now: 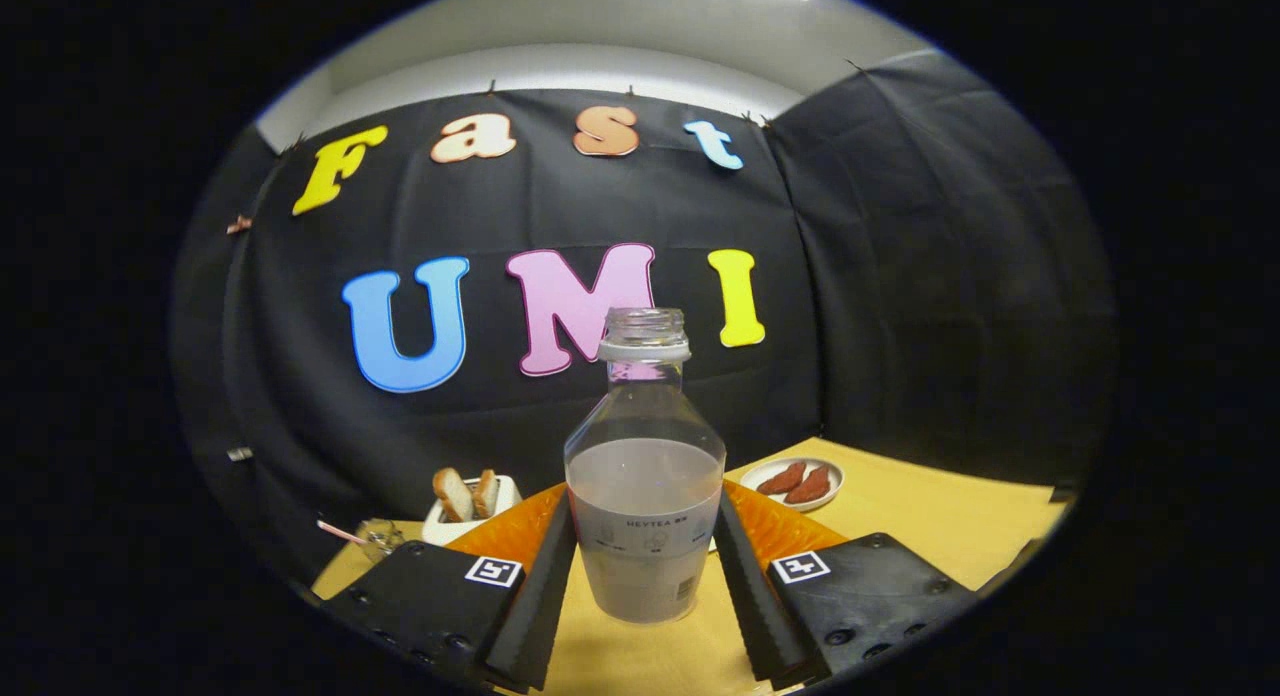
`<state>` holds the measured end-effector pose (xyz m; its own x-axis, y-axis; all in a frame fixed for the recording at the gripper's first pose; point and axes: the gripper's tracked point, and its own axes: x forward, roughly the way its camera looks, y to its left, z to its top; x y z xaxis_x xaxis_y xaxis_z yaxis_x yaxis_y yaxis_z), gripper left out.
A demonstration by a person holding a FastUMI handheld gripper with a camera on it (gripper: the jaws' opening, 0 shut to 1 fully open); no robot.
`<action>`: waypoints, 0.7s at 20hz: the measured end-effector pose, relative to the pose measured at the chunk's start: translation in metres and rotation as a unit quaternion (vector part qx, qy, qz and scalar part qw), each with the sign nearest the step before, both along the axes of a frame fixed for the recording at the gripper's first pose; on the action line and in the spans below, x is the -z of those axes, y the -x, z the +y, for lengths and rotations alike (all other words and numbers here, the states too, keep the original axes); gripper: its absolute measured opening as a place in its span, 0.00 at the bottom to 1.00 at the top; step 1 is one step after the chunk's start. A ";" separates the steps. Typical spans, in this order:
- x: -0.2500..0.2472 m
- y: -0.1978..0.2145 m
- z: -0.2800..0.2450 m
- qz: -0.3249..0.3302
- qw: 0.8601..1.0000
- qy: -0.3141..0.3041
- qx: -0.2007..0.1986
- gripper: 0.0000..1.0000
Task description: Take the bottle from table, then pour the juice into the cup, finally place the bottle on the coaster
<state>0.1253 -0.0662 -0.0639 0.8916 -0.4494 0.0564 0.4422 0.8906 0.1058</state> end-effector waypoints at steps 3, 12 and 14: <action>-0.007 -0.019 0.010 0.010 0.998 0.060 0.008 0.75; 0.075 -0.093 0.013 0.080 0.994 0.077 0.011 0.76; 0.099 -0.102 0.007 0.099 0.992 0.074 0.019 0.76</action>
